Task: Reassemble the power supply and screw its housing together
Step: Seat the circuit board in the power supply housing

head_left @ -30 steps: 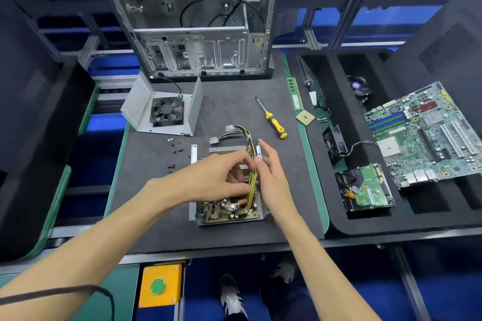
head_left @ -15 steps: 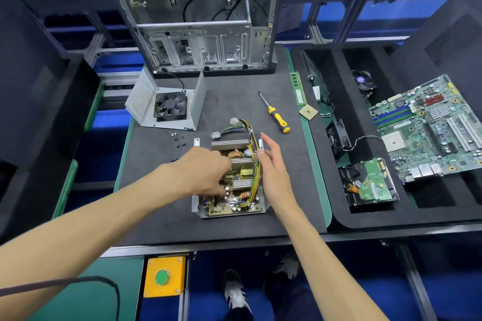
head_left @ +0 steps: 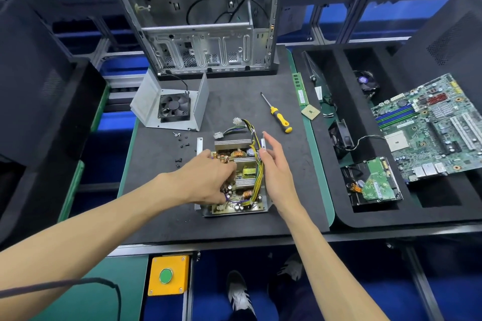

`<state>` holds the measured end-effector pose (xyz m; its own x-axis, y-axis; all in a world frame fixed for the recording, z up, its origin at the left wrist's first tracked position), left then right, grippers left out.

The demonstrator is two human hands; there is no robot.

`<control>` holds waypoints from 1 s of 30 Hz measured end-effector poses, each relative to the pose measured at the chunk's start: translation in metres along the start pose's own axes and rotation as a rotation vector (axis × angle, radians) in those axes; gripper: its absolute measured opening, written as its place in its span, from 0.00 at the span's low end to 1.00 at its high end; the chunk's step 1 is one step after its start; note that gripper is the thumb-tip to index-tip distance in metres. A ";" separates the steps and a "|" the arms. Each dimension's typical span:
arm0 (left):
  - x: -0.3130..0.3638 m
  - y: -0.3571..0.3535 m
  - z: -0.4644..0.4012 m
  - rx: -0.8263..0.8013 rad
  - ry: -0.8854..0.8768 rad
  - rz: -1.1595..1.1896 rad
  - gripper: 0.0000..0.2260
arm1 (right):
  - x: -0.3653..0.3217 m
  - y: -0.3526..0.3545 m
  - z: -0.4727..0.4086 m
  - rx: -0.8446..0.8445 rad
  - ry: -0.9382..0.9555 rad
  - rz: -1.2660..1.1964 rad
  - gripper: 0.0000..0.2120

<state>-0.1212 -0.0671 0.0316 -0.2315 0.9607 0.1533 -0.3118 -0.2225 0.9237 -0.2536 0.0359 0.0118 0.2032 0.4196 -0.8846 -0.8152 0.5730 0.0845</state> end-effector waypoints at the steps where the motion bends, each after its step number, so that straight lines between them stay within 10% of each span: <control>1: 0.001 -0.001 0.001 0.011 -0.006 0.016 0.16 | 0.000 0.000 0.000 -0.001 0.002 -0.001 0.18; 6: -0.003 0.006 0.026 0.381 -0.086 0.058 0.11 | 0.000 0.003 -0.002 -0.007 0.042 0.144 0.20; 10: -0.027 0.003 0.057 0.813 0.372 0.610 0.05 | -0.029 0.011 0.012 0.161 0.471 0.459 0.19; 14: -0.027 -0.030 0.059 0.622 0.651 1.177 0.17 | -0.060 -0.012 0.022 0.019 0.814 0.780 0.15; 20: -0.015 -0.035 0.061 0.571 0.539 1.235 0.16 | -0.048 -0.045 0.012 -0.220 0.647 1.706 0.45; 30: -0.014 -0.038 0.063 0.590 0.456 1.393 0.14 | -0.042 -0.034 0.007 -0.197 0.695 1.849 0.47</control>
<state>-0.0485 -0.0612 0.0163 -0.2996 -0.0867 0.9501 0.7362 -0.6545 0.1724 -0.2306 0.0040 0.0492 -0.9785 -0.0191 0.2052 0.2033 -0.2522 0.9461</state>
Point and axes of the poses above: each hand's wrist, its own z-axis away from the middle knuckle, its own y-axis out of the back of the hand, x = y × z, the point moved 3 cm from there along -z, towards the middle knuckle, and after that the axes turned 10 degrees about -y, right-handed, at the moved point
